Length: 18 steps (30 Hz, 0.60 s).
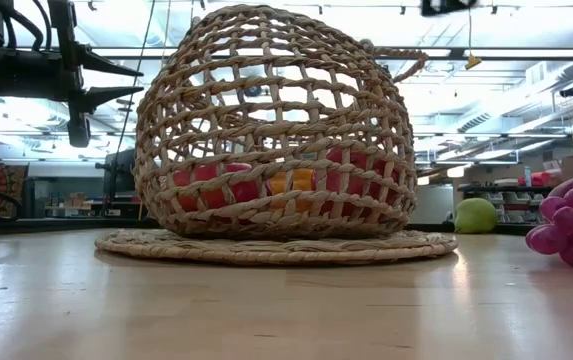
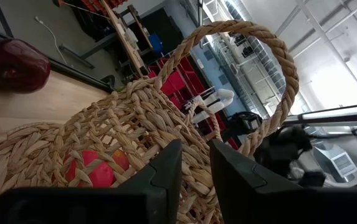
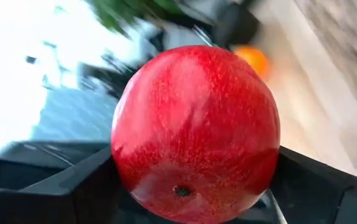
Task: Build produce basket
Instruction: Put the red apple into the basket
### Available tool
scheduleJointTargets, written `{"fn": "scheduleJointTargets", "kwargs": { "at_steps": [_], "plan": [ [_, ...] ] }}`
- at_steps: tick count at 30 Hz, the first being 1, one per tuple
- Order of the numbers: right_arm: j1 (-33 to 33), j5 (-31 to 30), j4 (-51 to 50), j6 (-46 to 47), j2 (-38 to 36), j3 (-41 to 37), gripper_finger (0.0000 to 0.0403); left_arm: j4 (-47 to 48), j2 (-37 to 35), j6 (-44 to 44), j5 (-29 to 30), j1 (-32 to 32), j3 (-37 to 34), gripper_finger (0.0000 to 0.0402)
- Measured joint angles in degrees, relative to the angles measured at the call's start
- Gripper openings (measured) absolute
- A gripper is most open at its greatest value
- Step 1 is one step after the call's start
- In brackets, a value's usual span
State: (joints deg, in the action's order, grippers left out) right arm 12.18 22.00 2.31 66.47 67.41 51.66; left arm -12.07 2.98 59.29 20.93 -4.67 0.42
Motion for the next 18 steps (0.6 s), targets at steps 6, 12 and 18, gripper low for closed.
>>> {"fn": "scheduleJointTargets", "kwargs": {
  "at_steps": [6, 12, 18],
  "plan": [
    [-5.7, -0.3, 16.4, 0.7, 0.1, 0.0, 0.0355, 0.0, 0.0, 0.0, 0.0, 0.0, 0.0, 0.0091],
    [-11.6, -6.2, 25.2, -0.2, 0.1, 0.1, 0.0355, 0.0, 0.0, 0.0, 0.0, 0.0, 0.0, 0.0090],
    [-14.3, -7.6, 15.3, -9.0, 1.1, 6.7, 0.0355, 0.0, 0.0, 0.0, 0.0, 0.0, 0.0, 0.0091]
  ]
}}
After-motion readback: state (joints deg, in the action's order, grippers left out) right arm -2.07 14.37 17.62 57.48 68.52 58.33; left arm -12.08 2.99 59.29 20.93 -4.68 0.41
